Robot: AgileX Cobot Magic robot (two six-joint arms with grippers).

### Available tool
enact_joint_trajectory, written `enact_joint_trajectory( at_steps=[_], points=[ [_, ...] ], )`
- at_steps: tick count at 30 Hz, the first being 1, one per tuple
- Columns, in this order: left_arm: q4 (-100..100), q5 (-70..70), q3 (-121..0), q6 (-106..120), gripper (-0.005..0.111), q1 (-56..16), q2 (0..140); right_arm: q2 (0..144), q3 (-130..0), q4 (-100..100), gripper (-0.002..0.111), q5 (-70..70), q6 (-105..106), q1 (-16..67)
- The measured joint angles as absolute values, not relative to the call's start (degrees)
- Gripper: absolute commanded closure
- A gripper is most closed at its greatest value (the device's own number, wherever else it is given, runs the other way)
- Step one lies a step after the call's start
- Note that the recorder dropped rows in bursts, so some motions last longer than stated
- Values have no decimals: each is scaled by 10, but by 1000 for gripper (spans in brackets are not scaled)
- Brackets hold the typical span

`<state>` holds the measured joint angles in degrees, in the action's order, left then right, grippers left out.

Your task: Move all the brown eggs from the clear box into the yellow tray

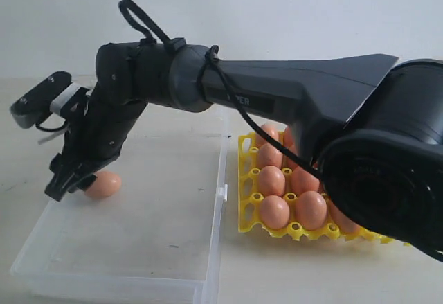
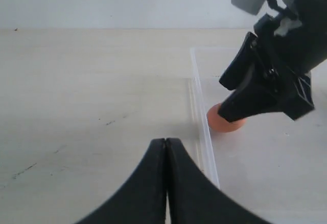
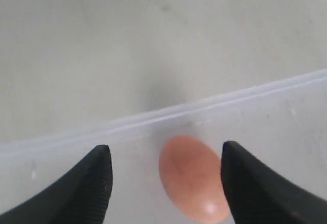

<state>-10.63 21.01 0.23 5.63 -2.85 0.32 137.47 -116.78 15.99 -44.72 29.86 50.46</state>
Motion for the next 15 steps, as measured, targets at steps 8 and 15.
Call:
enact_joint_trajectory(
  at_steps=[8,15],
  points=[
    [-106,210,2,56,107,-29,3,1375,-1168,71,48,-514,324,513],
    [-106,210,2,56,107,-29,3,1375,-1168,69,48,-485,324,513]
  ],
)
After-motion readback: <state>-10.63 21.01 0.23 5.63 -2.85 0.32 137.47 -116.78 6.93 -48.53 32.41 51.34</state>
